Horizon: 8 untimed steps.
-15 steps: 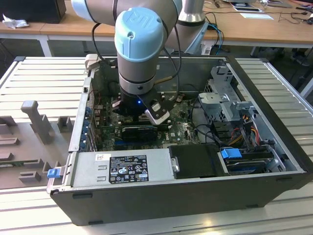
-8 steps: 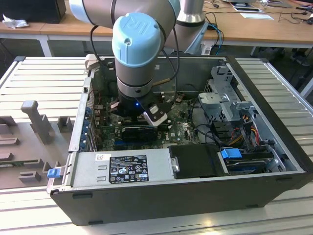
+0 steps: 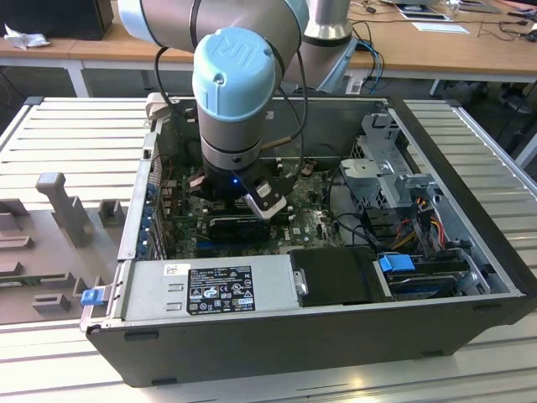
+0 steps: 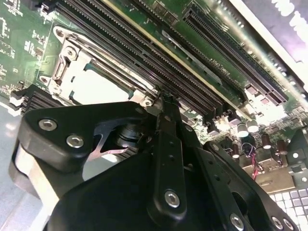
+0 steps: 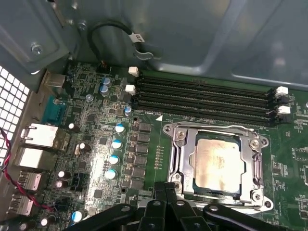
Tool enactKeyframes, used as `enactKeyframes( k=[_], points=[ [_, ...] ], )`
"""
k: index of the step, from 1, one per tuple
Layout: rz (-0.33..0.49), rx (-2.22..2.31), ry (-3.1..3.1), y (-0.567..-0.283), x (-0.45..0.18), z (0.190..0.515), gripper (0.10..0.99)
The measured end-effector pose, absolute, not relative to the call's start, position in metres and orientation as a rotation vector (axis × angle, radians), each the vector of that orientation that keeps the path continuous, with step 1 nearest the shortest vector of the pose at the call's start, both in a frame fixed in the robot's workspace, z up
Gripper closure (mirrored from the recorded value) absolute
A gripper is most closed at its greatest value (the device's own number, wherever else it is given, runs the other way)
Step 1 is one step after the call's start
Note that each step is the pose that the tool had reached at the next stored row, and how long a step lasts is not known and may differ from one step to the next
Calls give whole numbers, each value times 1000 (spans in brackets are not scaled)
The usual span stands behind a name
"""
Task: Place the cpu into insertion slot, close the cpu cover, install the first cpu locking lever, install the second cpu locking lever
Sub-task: 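Install the second cpu locking lever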
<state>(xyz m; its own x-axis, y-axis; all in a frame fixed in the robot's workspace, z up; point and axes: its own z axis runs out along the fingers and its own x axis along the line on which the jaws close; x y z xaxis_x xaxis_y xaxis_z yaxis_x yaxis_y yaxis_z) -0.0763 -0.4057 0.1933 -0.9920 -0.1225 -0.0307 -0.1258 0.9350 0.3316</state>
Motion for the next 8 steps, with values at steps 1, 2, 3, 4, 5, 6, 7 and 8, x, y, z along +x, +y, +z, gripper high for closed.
enactKeyframes(
  k=[1,2,3,4,5,6,7,8],
  points=[
    [530,-198,3081,-406,-76,192,980],
    [532,-198,3080,-406,-77,192,980],
    [536,-198,3079,-406,-77,193,980],
    [537,-198,3079,-406,-77,195,980],
    [535,-198,3080,-406,-77,196,980],
    [536,-198,3079,-406,-77,196,980],
    [536,-198,3079,-406,-77,196,980],
    [536,-198,3079,-406,-77,196,980]
  ],
)
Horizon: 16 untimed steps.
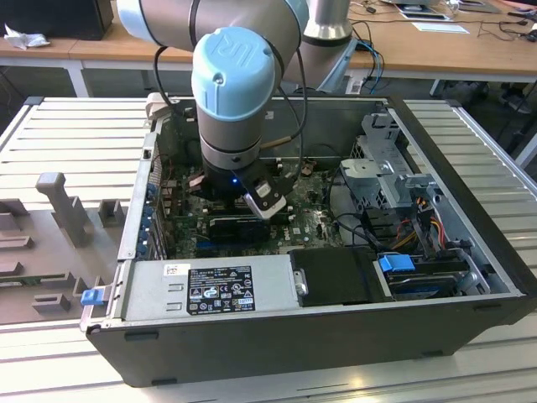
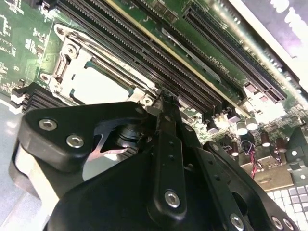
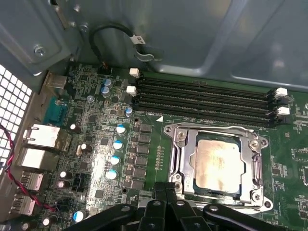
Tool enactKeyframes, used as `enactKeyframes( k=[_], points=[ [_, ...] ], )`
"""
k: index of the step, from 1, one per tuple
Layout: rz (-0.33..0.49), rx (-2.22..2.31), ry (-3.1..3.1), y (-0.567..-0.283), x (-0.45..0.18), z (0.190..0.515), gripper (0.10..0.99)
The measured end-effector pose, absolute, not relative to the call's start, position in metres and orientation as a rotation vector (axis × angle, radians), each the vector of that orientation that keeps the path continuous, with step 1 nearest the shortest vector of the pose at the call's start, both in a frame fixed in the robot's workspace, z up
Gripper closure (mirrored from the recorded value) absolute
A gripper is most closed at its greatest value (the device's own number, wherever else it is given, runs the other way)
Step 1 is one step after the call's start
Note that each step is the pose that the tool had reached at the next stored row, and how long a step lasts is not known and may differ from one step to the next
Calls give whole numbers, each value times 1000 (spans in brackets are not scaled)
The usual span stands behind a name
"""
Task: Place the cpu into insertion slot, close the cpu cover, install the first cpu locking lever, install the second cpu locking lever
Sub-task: 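Install the second cpu locking lever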
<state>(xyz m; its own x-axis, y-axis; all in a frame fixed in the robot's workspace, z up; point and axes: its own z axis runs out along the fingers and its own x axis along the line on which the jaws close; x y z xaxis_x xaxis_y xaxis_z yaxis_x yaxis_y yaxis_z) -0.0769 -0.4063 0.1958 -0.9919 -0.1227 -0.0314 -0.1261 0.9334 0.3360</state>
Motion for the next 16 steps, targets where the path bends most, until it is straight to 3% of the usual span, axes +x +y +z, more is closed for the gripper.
enactKeyframes(
  k=[16],
  points=[
    [537,-198,3079,-407,-79,200,980]
  ],
)
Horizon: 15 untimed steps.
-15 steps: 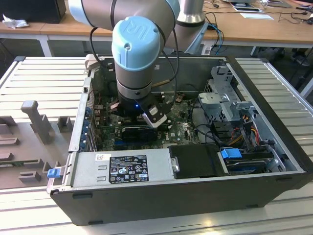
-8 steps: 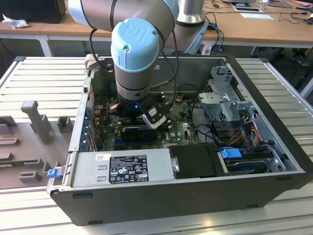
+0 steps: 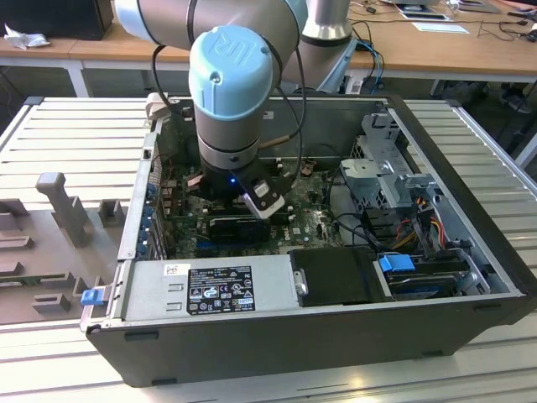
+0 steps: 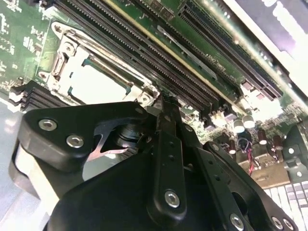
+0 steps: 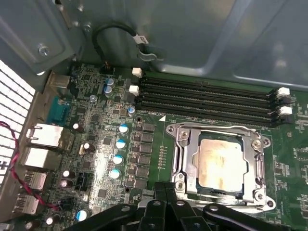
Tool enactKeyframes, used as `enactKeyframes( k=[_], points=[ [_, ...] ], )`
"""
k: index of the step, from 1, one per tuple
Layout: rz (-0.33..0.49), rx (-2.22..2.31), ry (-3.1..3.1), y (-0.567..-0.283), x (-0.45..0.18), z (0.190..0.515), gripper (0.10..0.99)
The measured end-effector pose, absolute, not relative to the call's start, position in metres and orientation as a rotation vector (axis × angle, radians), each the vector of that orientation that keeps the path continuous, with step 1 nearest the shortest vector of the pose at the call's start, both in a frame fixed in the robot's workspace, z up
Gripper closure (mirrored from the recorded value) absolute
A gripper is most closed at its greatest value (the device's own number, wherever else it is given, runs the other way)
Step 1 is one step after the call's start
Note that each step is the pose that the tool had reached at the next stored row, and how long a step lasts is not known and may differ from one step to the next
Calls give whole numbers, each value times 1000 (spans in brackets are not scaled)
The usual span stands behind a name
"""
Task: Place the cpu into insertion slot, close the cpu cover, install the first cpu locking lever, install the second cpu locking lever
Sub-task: 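Install the second cpu locking lever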
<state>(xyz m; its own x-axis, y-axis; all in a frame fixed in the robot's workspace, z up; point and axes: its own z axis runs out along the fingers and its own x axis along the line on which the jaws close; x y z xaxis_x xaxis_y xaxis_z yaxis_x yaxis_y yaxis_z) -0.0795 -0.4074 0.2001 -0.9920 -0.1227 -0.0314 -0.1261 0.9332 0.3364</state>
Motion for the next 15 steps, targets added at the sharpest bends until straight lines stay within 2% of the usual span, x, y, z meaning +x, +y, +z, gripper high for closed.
enactKeyframes(
  k=[9,15],
  points=[
    [537,-198,3079,-407,-79,222,980],
    [537,-198,3079,-407,-80,223,980]
  ],
)
